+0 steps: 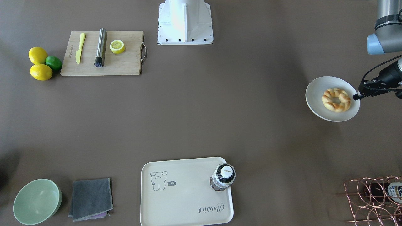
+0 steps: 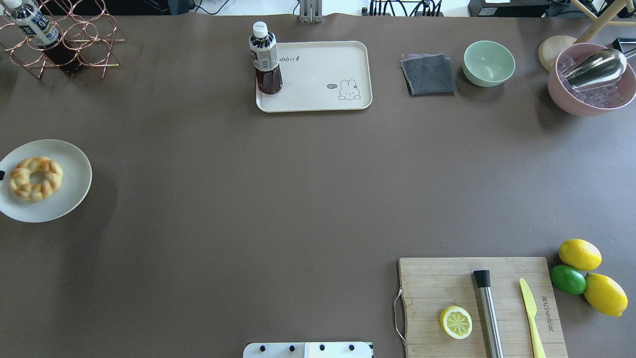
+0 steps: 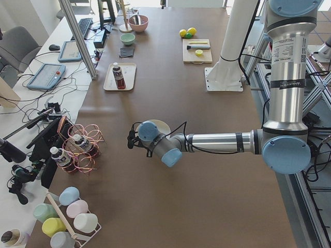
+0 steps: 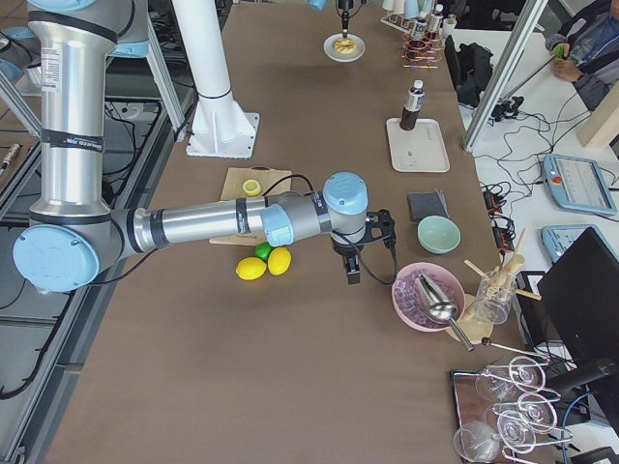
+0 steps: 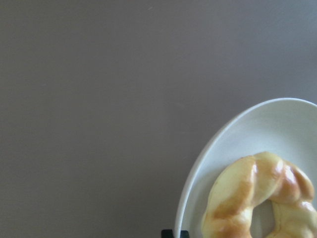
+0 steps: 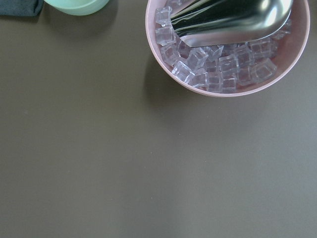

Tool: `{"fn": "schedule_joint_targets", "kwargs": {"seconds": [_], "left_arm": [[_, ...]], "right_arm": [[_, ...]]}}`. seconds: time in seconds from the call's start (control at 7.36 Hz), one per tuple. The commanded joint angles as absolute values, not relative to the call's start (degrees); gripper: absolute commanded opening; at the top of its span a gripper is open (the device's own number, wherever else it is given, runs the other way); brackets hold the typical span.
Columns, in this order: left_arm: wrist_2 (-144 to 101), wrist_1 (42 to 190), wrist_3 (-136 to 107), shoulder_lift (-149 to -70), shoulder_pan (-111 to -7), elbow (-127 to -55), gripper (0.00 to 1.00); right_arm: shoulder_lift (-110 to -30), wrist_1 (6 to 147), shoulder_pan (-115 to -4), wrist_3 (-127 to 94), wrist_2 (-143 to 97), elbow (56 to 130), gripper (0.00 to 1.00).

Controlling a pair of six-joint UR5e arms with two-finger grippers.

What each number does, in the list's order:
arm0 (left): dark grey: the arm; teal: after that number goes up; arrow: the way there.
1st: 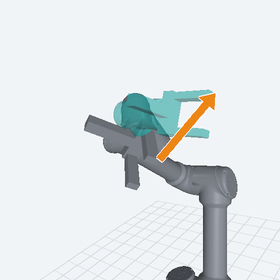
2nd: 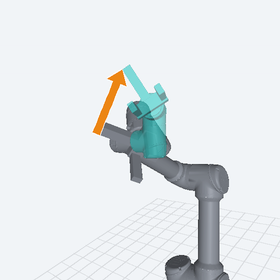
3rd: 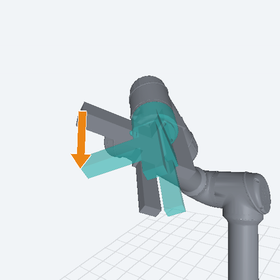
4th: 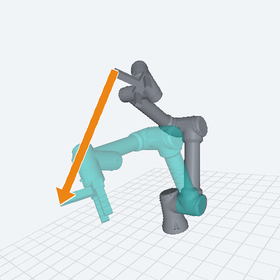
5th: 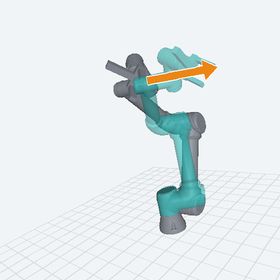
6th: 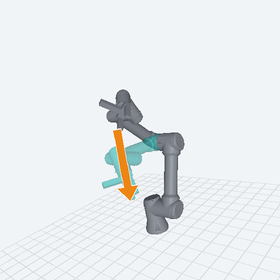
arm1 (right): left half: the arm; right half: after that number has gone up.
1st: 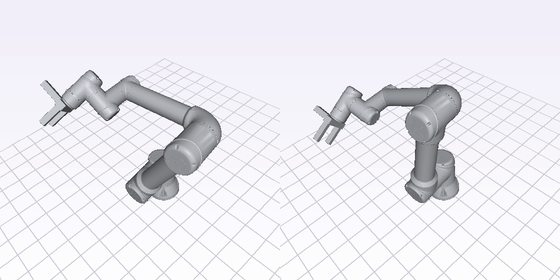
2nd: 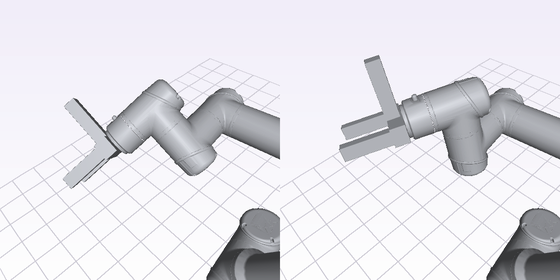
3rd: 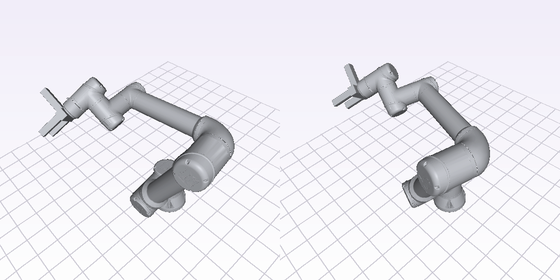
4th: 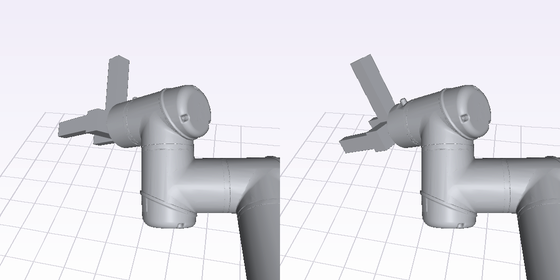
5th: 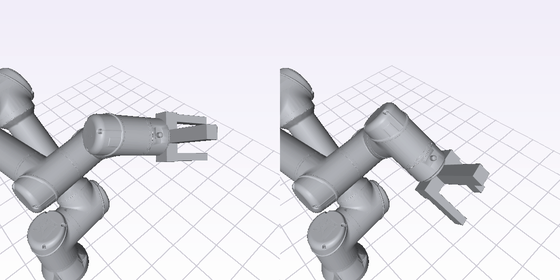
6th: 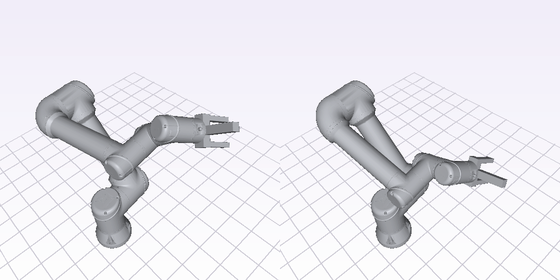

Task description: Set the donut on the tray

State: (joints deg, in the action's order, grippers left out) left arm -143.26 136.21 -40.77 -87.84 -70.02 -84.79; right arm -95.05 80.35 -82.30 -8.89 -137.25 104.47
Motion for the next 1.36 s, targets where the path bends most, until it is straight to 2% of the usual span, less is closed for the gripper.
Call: {"fn": "schedule_joint_targets", "kwargs": {"seconds": [0.0, 0.41, 0.68, 0.82, 0.95, 1.22], "left_arm": [[-144.3, 136.1, -62.3, -92.2, -64.4, -94.9, 0.0], [-137.4, 133.1, -83.3, -104.0, -53.6, -97.5, 0.0], [-127.9, 117.0, -88.0, -112.5, -45.9, -104.4, 0.0], [-124.2, 111.2, -91.8, -118.5, -42.5, -104.4, 0.0], [-120.9, 108.2, -93.8, -121.9, -39.9, -104.4, 0.0], [-119.7, 107.5, -94.9, -123.5, -38.2, -104.3, 0.0]], "right_arm": [[-94.4, 78.8, -77.2, -17.4, -137.1, 106.9, 1.0], [-87.3, 75.1, -67.2, -41.2, -136.1, 110.0, 1.0], [-78.8, 75.1, -57.4, -59.4, -131.5, 111.7, 1.0], [-74.7, 75.2, -52.9, -65.7, -127.9, 111.7, 1.0], [-72.0, 75.3, -49.9, -69.1, -126.1, 111.6, 1.0], [-66.1, 75.9, -43.4, -78.3, -121.3, 111.6, 1.0]]}}
